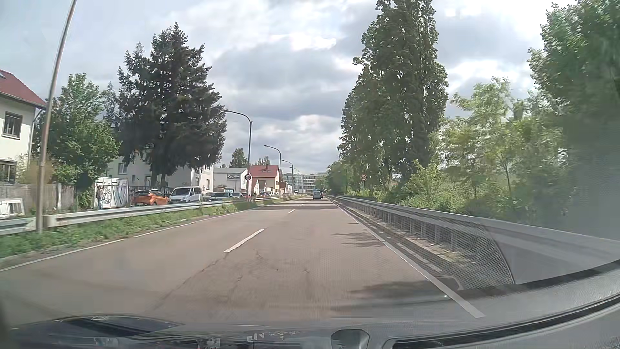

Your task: Follow the waypoints while adhering to traffic rules and regulations

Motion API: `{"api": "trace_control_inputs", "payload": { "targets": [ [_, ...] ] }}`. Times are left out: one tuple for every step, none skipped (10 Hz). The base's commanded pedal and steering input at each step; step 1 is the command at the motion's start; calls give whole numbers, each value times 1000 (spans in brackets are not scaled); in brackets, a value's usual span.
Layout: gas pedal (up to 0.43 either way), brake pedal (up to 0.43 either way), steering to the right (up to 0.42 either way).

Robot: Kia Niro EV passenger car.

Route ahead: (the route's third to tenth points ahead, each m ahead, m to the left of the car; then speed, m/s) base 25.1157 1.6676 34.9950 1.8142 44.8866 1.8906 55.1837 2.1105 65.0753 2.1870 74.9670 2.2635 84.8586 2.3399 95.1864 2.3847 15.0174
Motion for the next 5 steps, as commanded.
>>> {"api": "trace_control_inputs", "payload": {
  "targets": [
    [59,0,3],
    [67,0,3],
    [67,0,3],
    [67,0,3],
    [67,0,3]
  ]
}}
